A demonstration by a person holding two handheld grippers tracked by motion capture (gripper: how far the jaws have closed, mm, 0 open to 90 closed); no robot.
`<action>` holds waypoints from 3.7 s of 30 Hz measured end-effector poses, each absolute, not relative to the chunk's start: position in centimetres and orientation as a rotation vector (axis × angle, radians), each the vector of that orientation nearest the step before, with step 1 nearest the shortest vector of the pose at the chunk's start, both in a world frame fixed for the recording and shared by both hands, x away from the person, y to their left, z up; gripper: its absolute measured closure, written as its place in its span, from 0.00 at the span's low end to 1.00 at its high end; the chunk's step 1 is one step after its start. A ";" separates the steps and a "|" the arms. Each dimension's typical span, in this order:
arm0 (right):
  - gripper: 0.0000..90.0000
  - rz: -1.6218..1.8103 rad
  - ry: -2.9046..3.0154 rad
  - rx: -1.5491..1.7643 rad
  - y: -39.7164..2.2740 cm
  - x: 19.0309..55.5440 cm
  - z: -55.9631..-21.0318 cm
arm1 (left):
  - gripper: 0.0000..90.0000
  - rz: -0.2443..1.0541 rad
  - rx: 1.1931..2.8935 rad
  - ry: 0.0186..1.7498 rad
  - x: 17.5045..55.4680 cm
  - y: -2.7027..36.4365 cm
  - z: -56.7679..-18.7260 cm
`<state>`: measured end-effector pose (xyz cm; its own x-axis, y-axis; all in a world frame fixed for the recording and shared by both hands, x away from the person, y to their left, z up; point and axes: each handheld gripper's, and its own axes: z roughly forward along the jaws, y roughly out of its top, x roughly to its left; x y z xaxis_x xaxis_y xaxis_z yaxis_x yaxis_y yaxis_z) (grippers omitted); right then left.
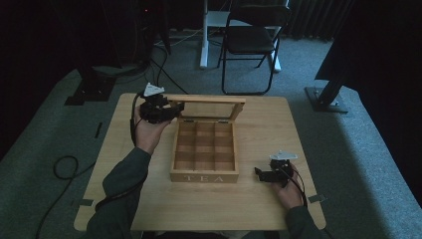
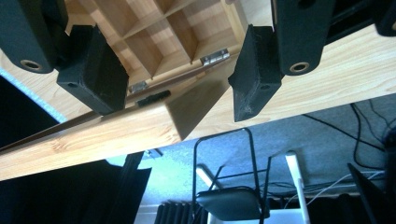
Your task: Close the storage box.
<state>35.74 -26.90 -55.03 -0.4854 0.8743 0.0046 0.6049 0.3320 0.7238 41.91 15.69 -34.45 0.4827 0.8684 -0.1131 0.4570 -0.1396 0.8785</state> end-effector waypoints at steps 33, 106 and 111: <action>0.14 0.953 2.214 1.305 -26.9 35.7 -55.0 | 0.42 0.526 1.806 1.125 38.0 15.7 -37.1; 0.14 0.952 2.216 1.308 -26.9 35.7 -55.0 | 0.39 0.434 1.872 1.137 33.4 16.0 -43.5; 0.14 0.953 2.216 1.308 -26.9 35.7 -55.0 | 0.39 0.439 1.875 1.129 33.2 16.0 -43.8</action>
<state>35.73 -26.89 -55.03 -0.4850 0.8745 0.0053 0.6055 0.3314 0.7235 33.18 16.03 -43.79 0.5250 0.8407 -0.1327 0.5305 -0.2013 0.8235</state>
